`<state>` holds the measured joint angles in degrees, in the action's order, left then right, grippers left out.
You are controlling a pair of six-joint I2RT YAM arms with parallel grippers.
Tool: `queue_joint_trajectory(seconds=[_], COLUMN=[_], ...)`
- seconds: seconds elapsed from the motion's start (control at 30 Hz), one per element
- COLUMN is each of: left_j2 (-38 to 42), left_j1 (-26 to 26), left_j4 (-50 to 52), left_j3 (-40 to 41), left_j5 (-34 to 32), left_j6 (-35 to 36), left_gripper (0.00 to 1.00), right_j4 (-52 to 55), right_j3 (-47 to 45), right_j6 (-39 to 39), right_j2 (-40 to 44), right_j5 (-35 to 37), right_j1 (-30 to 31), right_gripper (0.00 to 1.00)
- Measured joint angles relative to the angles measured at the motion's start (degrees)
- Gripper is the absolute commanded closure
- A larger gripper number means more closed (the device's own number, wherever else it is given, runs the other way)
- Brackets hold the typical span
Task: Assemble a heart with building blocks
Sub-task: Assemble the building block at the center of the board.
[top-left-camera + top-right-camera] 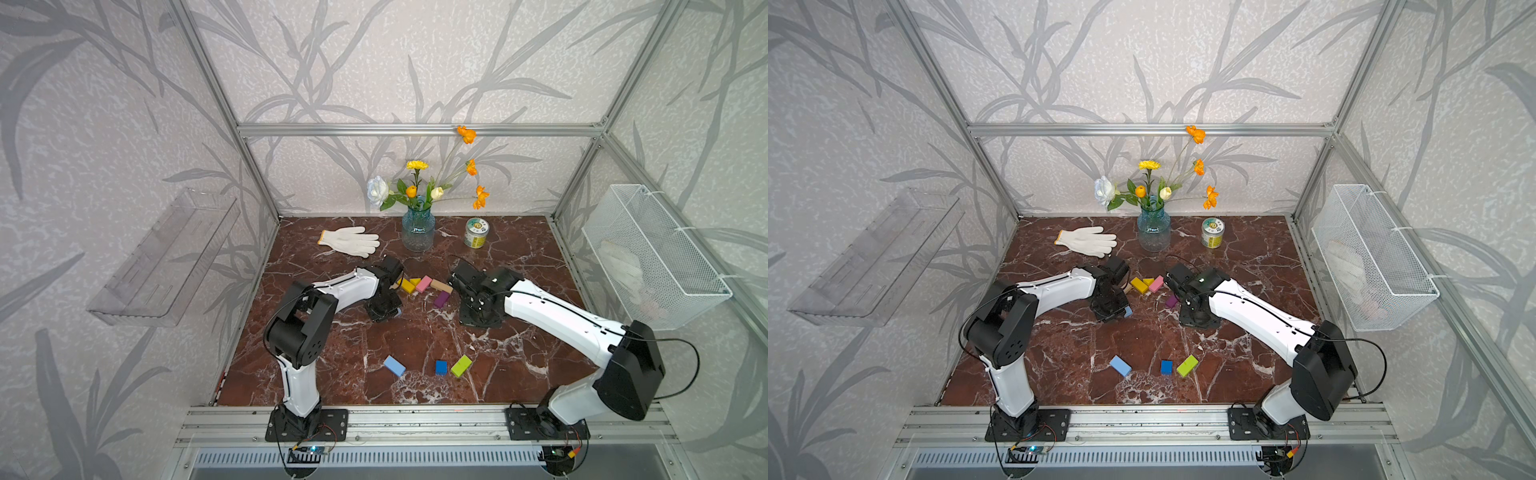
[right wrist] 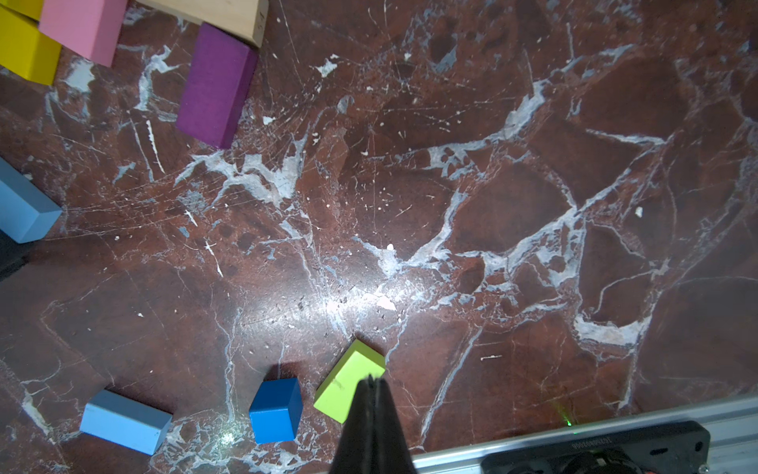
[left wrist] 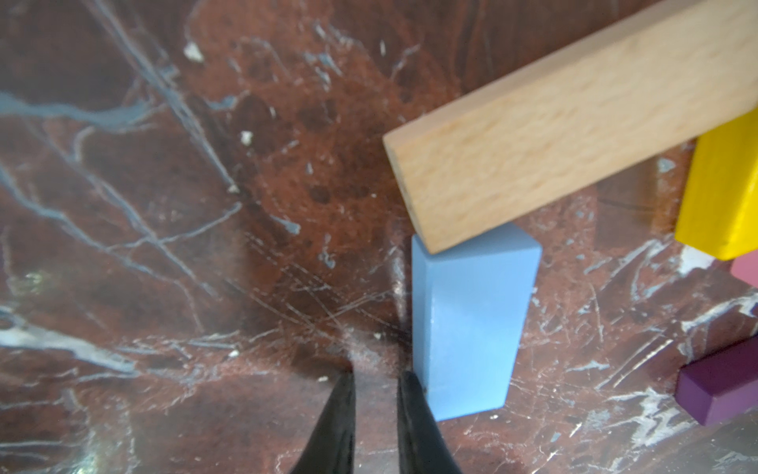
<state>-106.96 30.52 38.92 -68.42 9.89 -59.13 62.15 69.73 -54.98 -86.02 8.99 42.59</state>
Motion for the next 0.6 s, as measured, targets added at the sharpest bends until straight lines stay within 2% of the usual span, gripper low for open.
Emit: queue_joint_trajectory(seconds=[0.6], left_j2=[-0.72], left_j1=[0.00], left_j4=[-0.26], left_j3=[-0.98], left_j5=[-0.37], left_j6=[-0.07], left_gripper=[0.80], right_j4=[-0.17], right_j3=[-0.59], right_j6=[-0.72], right_j2=[0.57], right_j5=[0.00], right_j1=[0.00], right_gripper=[1.00])
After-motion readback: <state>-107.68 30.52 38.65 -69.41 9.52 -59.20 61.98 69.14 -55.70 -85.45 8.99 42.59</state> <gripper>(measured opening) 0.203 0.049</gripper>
